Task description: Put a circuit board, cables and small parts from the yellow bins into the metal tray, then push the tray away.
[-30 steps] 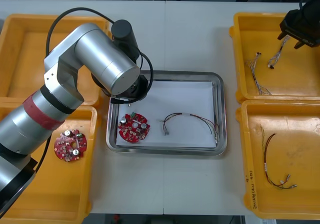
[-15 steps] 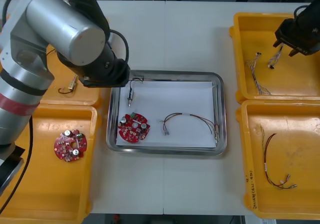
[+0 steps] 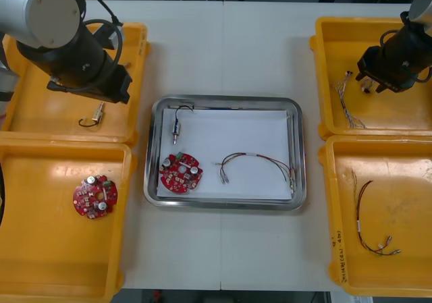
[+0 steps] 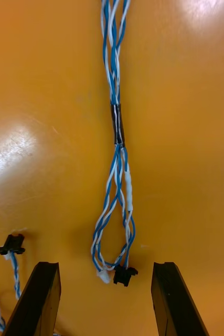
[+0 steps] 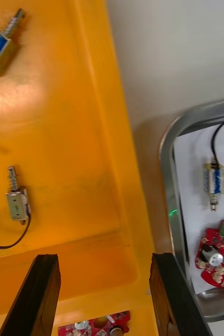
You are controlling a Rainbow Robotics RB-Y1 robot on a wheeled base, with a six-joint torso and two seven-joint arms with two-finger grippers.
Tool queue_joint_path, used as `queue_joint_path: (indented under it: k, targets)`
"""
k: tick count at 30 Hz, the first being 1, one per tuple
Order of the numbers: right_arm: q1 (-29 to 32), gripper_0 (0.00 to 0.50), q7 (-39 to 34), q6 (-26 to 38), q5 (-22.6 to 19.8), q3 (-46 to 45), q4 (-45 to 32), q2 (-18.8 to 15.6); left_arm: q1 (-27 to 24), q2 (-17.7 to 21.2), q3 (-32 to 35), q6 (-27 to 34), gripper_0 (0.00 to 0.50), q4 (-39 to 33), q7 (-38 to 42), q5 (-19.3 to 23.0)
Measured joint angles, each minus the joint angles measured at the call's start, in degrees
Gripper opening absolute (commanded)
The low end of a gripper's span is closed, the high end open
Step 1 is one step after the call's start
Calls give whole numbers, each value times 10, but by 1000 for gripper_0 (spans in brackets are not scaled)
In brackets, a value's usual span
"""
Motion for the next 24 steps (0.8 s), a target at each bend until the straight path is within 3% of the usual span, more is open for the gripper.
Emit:
queue_joint_path:
  k: [7, 11, 12, 13, 14, 16, 20, 24]
  targets:
    - [15, 500, 0, -3, -1, 0, 0, 4, -34, 3, 36, -1, 500, 95, -18, -2]
    - [18, 500, 0, -3, -2, 0, 0, 5, -56, 3, 44, -16, 500, 150, -113, -12]
    - [18, 444, 0, -3, -3, 0, 0, 6, -61, 3, 45, -23, 500, 164, -151, -16]
    - [18, 315, 0, -3, -4, 0, 0, 6, -66, 3, 46, -27, 500, 175, -187, -18]
    - [18, 223, 0, -4, -5, 0, 0, 6, -70, 3, 47, -34, 500, 188, -227, -20]
    - [19, 85, 0, -4, -6, 0, 0, 6, -79, 3, 53, -50, 500, 214, -297, -23]
    - [19, 10, 0, -4, -7, 0, 0, 6, -91, 3, 67, -74, 500, 253, -341, -29]
    - [19, 0, 0, -4, -7, 0, 0, 6, -99, 3, 81, -97, 500, 287, -341, -35]
